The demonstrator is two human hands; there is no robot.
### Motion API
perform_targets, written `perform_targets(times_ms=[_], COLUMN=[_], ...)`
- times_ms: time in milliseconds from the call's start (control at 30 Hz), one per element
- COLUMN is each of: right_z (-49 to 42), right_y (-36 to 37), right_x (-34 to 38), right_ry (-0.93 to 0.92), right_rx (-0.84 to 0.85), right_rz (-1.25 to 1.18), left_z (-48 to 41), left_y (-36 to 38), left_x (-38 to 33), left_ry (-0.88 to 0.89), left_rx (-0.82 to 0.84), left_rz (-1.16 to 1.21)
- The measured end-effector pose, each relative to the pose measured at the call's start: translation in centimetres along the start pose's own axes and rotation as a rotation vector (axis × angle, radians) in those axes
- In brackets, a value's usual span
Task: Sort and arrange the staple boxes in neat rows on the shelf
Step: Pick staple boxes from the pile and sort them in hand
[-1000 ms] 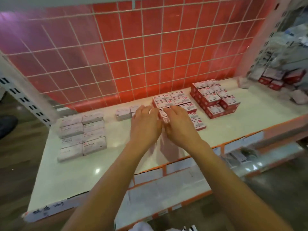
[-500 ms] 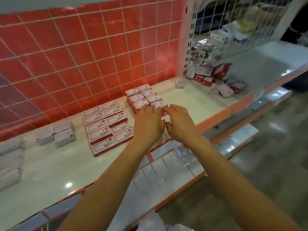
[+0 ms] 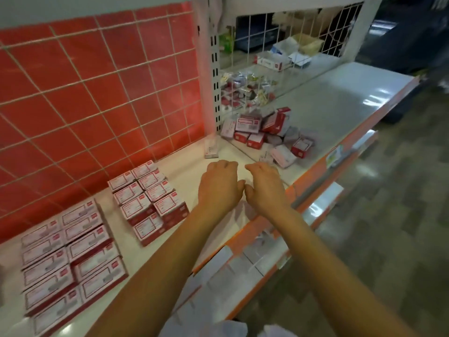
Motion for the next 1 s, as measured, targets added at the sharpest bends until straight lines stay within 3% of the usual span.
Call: perform_targets(times_ms=[267, 400, 667, 833, 1000], right_z=[-2.9, -4.4, -6.2, -6.7, -6.8], right_y=[-3.4, -3.6, -3.2, -4.1, -4.1], right_x=[-8.2, -11.1, -12.9, -12.6, -11.9], right_ry=[0.149, 0.199, 0.107, 0.04, 0.11], right_rx=[-0.215, -0.171, -0.161, -0.13, -0.008], right_rz=[-0.032, -0.004, -0.139, -0.216, -0.4], left_z=[-5.3, -7.6, -9.6, -8.7, -5.2], left_y=[3.5, 5.1, 5.6, 5.5, 4.4], left_x=[-3.5, -4.7, -5.7, -4.3, -2.6], left_ry=[-0.071, -0.16, -0.321, -0.434, -0.509], left_rx=[0.053, 0.029, -0.058, -0.098, -0.075], left_rz=[0.05, 0.068, 0.073, 0.291, 0.583])
Point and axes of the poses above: each hand's wrist, its own z-axis away from the middle knuckle, its own y-axis out of the palm, x = y × z, the point moved 8 cm from there along -z, towards the middle knuckle, and after that the axes turned 2 degrees about -z, right-handed, at the moved point
